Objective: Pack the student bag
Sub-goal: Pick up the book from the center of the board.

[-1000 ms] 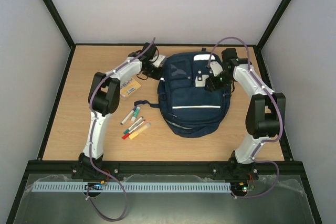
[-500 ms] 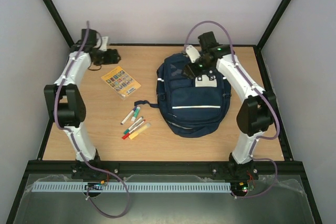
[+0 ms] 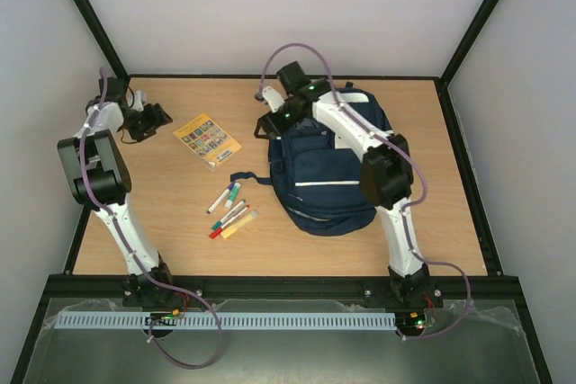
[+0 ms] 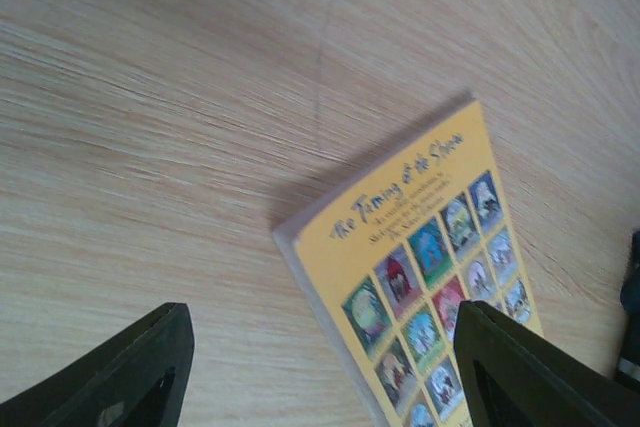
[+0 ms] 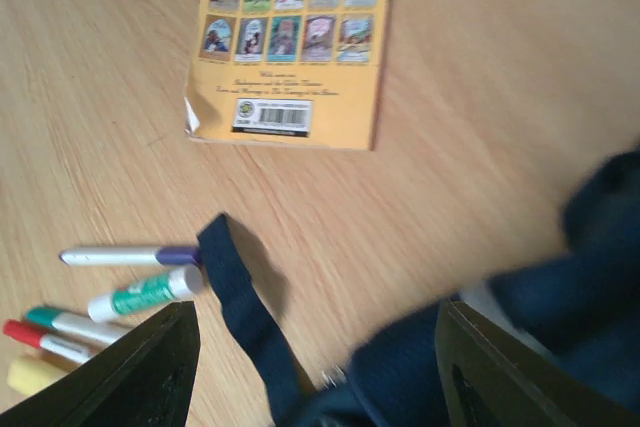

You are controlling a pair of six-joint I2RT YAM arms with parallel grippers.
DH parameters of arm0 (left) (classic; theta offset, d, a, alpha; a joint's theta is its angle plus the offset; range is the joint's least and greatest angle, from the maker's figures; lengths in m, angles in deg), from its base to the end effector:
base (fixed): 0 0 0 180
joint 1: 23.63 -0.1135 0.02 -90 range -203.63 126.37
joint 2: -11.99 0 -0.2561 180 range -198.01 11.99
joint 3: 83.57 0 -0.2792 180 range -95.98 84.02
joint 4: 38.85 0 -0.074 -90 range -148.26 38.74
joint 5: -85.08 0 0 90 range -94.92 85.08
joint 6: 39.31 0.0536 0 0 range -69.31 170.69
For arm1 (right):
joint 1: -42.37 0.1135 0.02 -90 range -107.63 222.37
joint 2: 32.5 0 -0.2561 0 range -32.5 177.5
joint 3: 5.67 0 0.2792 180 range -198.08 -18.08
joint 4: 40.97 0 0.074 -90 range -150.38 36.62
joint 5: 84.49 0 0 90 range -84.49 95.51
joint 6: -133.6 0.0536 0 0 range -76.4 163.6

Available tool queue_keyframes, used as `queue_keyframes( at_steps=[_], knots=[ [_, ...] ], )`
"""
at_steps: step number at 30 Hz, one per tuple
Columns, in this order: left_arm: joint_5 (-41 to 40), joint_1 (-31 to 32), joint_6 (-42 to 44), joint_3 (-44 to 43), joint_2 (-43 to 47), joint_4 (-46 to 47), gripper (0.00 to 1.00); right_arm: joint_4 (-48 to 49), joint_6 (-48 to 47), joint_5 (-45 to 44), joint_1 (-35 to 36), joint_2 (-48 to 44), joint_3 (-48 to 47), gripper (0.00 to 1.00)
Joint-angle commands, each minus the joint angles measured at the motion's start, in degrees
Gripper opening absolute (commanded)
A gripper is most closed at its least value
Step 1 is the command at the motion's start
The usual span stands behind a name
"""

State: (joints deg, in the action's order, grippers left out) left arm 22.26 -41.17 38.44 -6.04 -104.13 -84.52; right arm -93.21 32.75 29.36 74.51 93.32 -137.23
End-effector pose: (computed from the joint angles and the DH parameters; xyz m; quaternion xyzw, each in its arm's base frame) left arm 0.4519 0.1171 0.1729 -0.1809 0.9219 -0.2145 0.2673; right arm 0.4392 0.3016 0.2598 -0.4042 0.8175 0.2556 0.3209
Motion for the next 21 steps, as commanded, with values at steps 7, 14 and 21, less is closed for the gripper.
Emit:
queue_keyframes(
  at_steps=[7,14,21],
  knots=[
    [6.8,-1.6,1.5,-4.4,-11.8,1.2,0.73,7.5,18.4,8.7,4.6,16.0,-8.8,0.81],
    [8.1,-0.5,1.3,-0.7,-12.5,1.7,0.71,16.5,32.1,6.7,4.6,25.4,-15.7,0.87],
    [7.0,2.3,1.1,1.2,-13.2,1.7,0.67,17.6,35.9,-0.1,5.1,29.3,-16.9,0.86]
  ],
)
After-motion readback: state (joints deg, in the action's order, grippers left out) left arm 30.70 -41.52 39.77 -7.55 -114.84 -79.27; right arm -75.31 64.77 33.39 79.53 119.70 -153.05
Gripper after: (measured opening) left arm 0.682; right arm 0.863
